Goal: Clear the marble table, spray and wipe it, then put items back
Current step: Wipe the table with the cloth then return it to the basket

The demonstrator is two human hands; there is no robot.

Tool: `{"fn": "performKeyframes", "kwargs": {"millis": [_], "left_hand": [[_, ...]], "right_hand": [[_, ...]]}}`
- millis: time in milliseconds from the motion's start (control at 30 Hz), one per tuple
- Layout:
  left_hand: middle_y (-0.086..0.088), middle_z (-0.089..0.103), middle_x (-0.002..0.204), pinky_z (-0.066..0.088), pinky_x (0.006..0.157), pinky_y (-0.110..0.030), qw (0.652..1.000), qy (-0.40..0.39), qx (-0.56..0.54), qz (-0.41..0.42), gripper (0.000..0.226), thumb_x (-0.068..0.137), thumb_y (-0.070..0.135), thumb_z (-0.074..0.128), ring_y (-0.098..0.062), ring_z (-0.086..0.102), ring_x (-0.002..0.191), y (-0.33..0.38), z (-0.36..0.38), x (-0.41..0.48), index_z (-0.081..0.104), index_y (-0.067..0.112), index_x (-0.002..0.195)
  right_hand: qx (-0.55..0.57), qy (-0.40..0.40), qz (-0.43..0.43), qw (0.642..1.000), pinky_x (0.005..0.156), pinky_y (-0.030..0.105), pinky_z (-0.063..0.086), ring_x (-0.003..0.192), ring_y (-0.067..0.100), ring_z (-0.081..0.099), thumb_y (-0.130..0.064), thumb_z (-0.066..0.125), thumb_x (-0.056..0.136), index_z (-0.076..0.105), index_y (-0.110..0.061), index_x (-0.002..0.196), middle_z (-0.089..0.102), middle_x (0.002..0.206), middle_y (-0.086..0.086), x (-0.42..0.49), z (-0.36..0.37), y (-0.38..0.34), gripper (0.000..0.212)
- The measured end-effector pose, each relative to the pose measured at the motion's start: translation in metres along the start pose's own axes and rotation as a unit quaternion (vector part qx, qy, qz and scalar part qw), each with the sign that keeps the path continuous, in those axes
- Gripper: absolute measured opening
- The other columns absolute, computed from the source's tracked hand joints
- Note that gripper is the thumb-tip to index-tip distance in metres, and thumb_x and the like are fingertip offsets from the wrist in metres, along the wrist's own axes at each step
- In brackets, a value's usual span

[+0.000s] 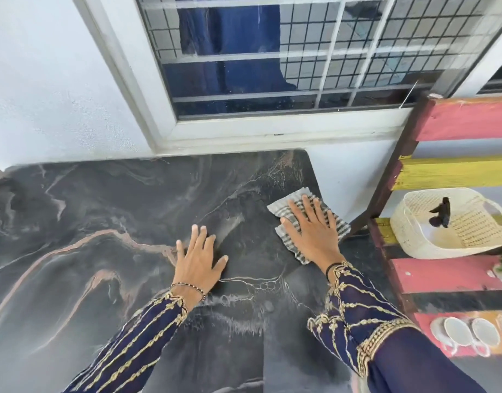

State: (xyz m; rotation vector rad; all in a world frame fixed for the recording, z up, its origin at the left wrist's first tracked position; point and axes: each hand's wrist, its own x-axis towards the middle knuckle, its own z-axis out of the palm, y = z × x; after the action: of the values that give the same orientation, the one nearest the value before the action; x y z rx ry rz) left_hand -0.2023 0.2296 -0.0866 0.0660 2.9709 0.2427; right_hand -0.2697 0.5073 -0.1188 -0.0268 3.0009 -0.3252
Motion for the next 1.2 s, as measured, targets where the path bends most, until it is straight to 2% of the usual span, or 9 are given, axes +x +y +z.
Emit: {"fn": "performKeyframes", "kwargs": {"millis": [200, 333, 467, 633, 733, 900, 1000, 1100, 1200], "left_hand": [[-0.003, 0.017, 0.161, 0.010, 0.120, -0.047, 1.000, -0.010, -0.022, 0.018, 0.053, 0.098, 0.046, 0.039, -0.020, 0.003, 0.150, -0.005, 0.013, -0.063, 0.038, 0.018, 0.143], [-0.002, 0.016, 0.161, 0.014, 0.119, -0.047, 0.999, -0.024, -0.046, 0.015, 0.051, 0.098, 0.043, 0.040, -0.019, 0.006, 0.150, -0.012, 0.011, -0.087, 0.039, 0.019, 0.142], [-0.004, 0.023, 0.159, 0.018, 0.119, -0.045, 0.999, -0.041, -0.010, 0.029, 0.049, 0.097, 0.044, 0.040, -0.021, 0.013, 0.149, -0.012, 0.003, -0.098, 0.043, 0.021, 0.140], [-0.005, 0.031, 0.153, 0.021, 0.117, -0.052, 0.996, -0.084, 0.026, 0.016, 0.045, 0.098, 0.039, 0.039, -0.023, 0.016, 0.147, -0.005, -0.006, -0.103, 0.045, 0.023, 0.139], [-0.007, 0.028, 0.155, 0.020, 0.117, -0.054, 0.994, -0.106, 0.035, 0.008, 0.046, 0.098, 0.037, 0.038, -0.025, 0.017, 0.147, -0.001, -0.010, -0.105, 0.041, 0.023, 0.142], [-0.008, 0.025, 0.156, 0.023, 0.113, -0.057, 0.990, -0.141, 0.030, -0.009, 0.045, 0.098, 0.032, 0.038, -0.027, 0.033, 0.141, 0.005, -0.017, -0.110, 0.039, 0.023, 0.142], [-0.005, 0.037, 0.150, 0.030, 0.111, -0.056, 0.991, -0.134, 0.027, -0.008, 0.042, 0.097, 0.025, 0.038, -0.027, 0.046, 0.131, 0.003, -0.023, -0.108, 0.045, 0.025, 0.139], [-0.003, 0.055, 0.136, 0.043, 0.103, -0.045, 0.993, -0.119, 0.029, -0.006, 0.040, 0.093, 0.022, 0.043, -0.029, 0.057, 0.119, 0.002, -0.030, -0.101, 0.055, 0.029, 0.130], [-0.006, 0.062, 0.127, 0.045, 0.099, -0.040, 0.992, -0.118, 0.019, -0.033, 0.038, 0.090, 0.025, 0.048, -0.032, 0.059, 0.114, 0.005, -0.038, -0.091, 0.061, 0.033, 0.124]], "right_hand": [[0.052, -0.009, 0.098, 0.994, 0.126, 0.052, 0.003, 0.157, 0.024, -0.005, -0.066, 0.017, 0.100, 0.007, -0.042, 0.160, -0.005, 0.171, -0.001, -0.033, -0.001, -0.008, 0.065], [0.045, 0.002, 0.096, 0.994, 0.126, 0.050, 0.004, 0.157, 0.023, -0.003, -0.066, 0.017, 0.100, 0.008, -0.041, 0.160, -0.003, 0.171, -0.001, -0.080, 0.004, -0.004, 0.066], [0.031, 0.009, 0.099, 0.995, 0.127, 0.048, 0.006, 0.157, 0.021, -0.003, -0.065, 0.019, 0.100, 0.009, -0.039, 0.161, -0.002, 0.171, -0.001, -0.131, 0.009, -0.001, 0.066], [0.015, 0.010, 0.103, 0.994, 0.127, 0.047, 0.006, 0.157, 0.022, -0.003, -0.062, 0.024, 0.101, 0.008, -0.039, 0.160, -0.003, 0.171, -0.002, -0.187, 0.017, 0.002, 0.065], [0.015, -0.003, 0.113, 0.993, 0.127, 0.047, 0.004, 0.157, 0.021, -0.005, -0.064, 0.022, 0.101, 0.005, -0.042, 0.160, -0.005, 0.171, -0.003, -0.210, 0.020, 0.003, 0.065], [0.021, -0.015, 0.123, 0.992, 0.125, 0.047, 0.000, 0.157, 0.023, -0.005, -0.063, 0.021, 0.102, 0.002, -0.041, 0.160, -0.006, 0.171, -0.001, -0.219, 0.018, -0.001, 0.064], [0.029, -0.021, 0.132, 0.991, 0.126, 0.048, 0.000, 0.157, 0.024, -0.006, -0.061, 0.021, 0.103, 0.000, -0.041, 0.160, -0.008, 0.171, -0.001, -0.215, 0.019, -0.006, 0.064], [0.025, -0.021, 0.134, 0.990, 0.126, 0.047, -0.002, 0.157, 0.025, -0.007, -0.061, 0.019, 0.103, -0.002, -0.042, 0.159, -0.007, 0.171, -0.002, -0.211, 0.020, -0.007, 0.063], [0.030, -0.027, 0.113, 0.993, 0.125, 0.045, -0.006, 0.157, 0.025, -0.009, -0.061, 0.018, 0.103, -0.003, -0.042, 0.159, -0.008, 0.170, -0.001, -0.203, 0.021, -0.010, 0.063]]}}
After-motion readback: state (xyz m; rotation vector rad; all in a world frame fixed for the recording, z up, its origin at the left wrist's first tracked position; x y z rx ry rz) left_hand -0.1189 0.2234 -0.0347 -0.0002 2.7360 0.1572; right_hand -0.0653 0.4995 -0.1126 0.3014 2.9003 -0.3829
